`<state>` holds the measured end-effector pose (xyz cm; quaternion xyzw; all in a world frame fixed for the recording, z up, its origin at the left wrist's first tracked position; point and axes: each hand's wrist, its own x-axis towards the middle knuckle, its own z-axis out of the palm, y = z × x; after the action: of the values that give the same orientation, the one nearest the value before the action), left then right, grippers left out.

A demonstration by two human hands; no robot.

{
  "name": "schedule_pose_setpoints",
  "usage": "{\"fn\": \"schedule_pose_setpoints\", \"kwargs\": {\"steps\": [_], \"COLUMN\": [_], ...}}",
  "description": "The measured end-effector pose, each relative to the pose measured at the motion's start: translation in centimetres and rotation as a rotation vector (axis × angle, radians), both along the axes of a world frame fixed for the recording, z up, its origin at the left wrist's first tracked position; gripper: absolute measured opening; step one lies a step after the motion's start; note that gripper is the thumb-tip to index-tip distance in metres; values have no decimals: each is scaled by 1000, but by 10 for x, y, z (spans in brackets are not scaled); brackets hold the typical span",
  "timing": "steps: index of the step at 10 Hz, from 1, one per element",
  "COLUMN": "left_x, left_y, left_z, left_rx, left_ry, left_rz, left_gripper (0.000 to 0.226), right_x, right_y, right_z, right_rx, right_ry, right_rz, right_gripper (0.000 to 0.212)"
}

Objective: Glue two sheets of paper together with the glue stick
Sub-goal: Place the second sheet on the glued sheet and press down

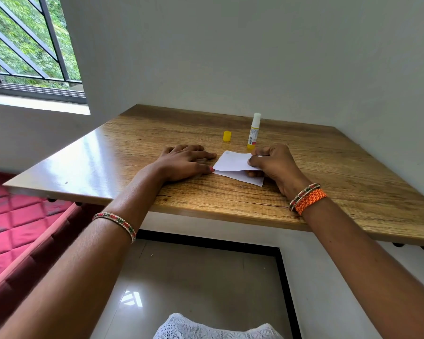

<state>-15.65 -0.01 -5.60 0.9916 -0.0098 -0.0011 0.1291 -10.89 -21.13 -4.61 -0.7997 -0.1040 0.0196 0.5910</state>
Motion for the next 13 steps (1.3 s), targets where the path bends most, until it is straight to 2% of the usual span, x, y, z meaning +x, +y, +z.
{"fn": "schedule_pose_setpoints", "kwargs": {"steps": [3, 5, 6, 8, 12, 13], "left_x": [1, 2, 0, 0, -1, -1], "left_y": [1, 1, 0, 2, -1, -1], "left_z": [-1, -1, 0, 2, -2, -3], "left_rx": [-3, -2, -7, -70, -57, -53], "left_ry": [3, 11, 15, 14, -38, -46], "left_rz": [-2, -4, -7, 6, 12, 4], "left_gripper": [51, 53, 51, 43, 56, 64], "right_x": [0, -3, -5, -5, -5, -4], "right_y": [0, 0, 0, 1, 3, 3], "right_z": [0, 1, 2, 2, 4, 3], "right_rx": [-5, -26, -25, -23, -38, -51], "right_ry": [-11, -10, -9, -10, -5, -7], "right_rz": [9, 17, 28, 17, 36, 26], "right_gripper": [34, 27, 13, 16, 11, 18]}}
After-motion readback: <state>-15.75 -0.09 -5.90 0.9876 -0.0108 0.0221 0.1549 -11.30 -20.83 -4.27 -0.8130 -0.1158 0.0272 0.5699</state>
